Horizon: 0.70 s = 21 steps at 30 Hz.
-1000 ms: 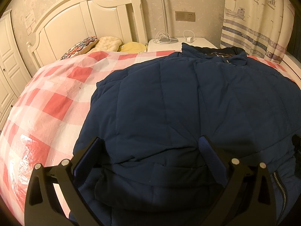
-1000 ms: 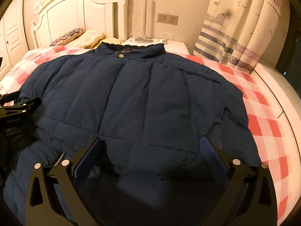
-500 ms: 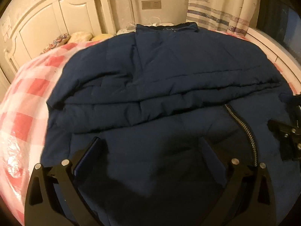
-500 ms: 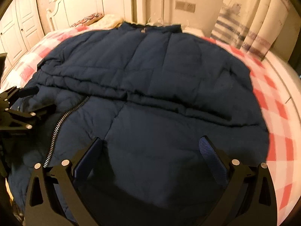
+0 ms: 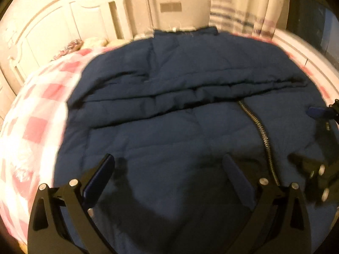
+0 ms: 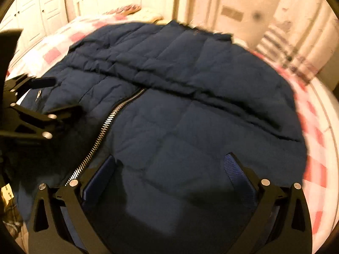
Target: Fold large clothes
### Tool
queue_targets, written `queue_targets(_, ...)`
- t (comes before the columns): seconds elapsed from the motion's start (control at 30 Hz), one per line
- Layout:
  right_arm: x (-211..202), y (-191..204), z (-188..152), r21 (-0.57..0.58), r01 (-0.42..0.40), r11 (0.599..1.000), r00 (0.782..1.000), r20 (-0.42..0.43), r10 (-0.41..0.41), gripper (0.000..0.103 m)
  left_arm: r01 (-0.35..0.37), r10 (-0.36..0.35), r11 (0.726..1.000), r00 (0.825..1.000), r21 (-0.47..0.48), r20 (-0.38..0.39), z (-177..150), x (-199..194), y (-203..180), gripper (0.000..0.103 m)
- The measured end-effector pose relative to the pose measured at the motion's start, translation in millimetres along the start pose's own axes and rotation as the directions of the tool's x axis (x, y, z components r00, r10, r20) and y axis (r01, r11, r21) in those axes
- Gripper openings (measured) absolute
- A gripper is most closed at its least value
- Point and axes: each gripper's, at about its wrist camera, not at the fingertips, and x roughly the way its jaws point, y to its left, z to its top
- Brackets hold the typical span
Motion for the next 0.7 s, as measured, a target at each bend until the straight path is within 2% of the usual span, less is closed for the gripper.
queue_targets(0.1,-18,-30,-16,0.078,0.055,0.995,0.998,0.039,-0.058,0.098,-0.017,0.017,1.000,0.999,-0.013,0.041,-15,-19,12,0.101)
queue_targets(0.17,-14,-56,-29,0.132,0.094,0.987,0.995,0.012,-0.097,0.098,-0.051,0.051,0.999,0.999,-0.016,0.010,-26,-14,21,0.101)
queue_targets(0.2,-3,-70,-38,0.160,0.103,0.982,0.995,-0.031,-0.099,0.099,-0.025,0.024,0.999,0.999,-0.046,-0.028,-32,-8,30,0.101)
queue_targets(0.23,1,-81,-47,0.199,0.043,0.979,0.999,-0.022,-0.040,0.099,0.007,-0.010,0.996,0.999,-0.084,-0.035,-33,-7,39,0.101)
queue_targets(0.27,-2,-85,-50,0.217,0.016,0.976,1.000,0.001,-0.017,0.098,0.011,-0.015,0.993,0.999,-0.114,-0.033,-34,-9,46,0.101)
queue_targets(0.3,-6,-86,-51,0.225,0.016,0.974,1.000,0.000,-0.016,0.098,0.004,-0.009,0.992,0.999,-0.126,-0.042,-34,-9,51,0.101)
queue_targets(0.37,-19,-83,-51,0.213,0.070,0.975,0.997,0.007,-0.073,0.098,-0.031,0.029,0.991,0.999,-0.130,-0.016,-37,-19,53,0.101)
queue_targets(0.47,-40,-79,-55,0.212,0.039,0.976,0.996,0.072,-0.055,0.098,-0.050,0.055,0.992,0.998,-0.114,0.041,-45,-37,55,0.101)
queue_targets(0.53,-41,-75,-63,0.197,0.053,0.979,0.996,0.066,-0.067,0.098,-0.086,0.089,0.990,0.996,-0.108,0.023,-52,-35,60,0.101)
queue_targets(0.57,-32,-75,-70,0.192,0.070,0.979,0.997,0.026,-0.076,0.099,-0.097,0.098,0.989,0.995,-0.107,0.000,-55,-29,64,0.101)
queue_targets(0.6,-20,-75,-76,0.194,0.061,0.979,0.998,-0.009,-0.060,0.099,-0.085,0.082,0.989,0.996,-0.123,-0.031,-60,-20,70,0.101)
queue_targets(0.63,-19,-78,-79,0.211,0.043,0.977,0.998,0.027,-0.050,0.099,-0.044,0.041,0.986,0.999,-0.162,-0.019,-63,-21,77,0.101)
queue_targets(0.7,-24,-78,-79,0.224,0.046,0.974,0.998,0.022,-0.052,0.098,-0.046,0.043,0.984,0.999,-0.172,-0.026,-64,-27,82,0.101)
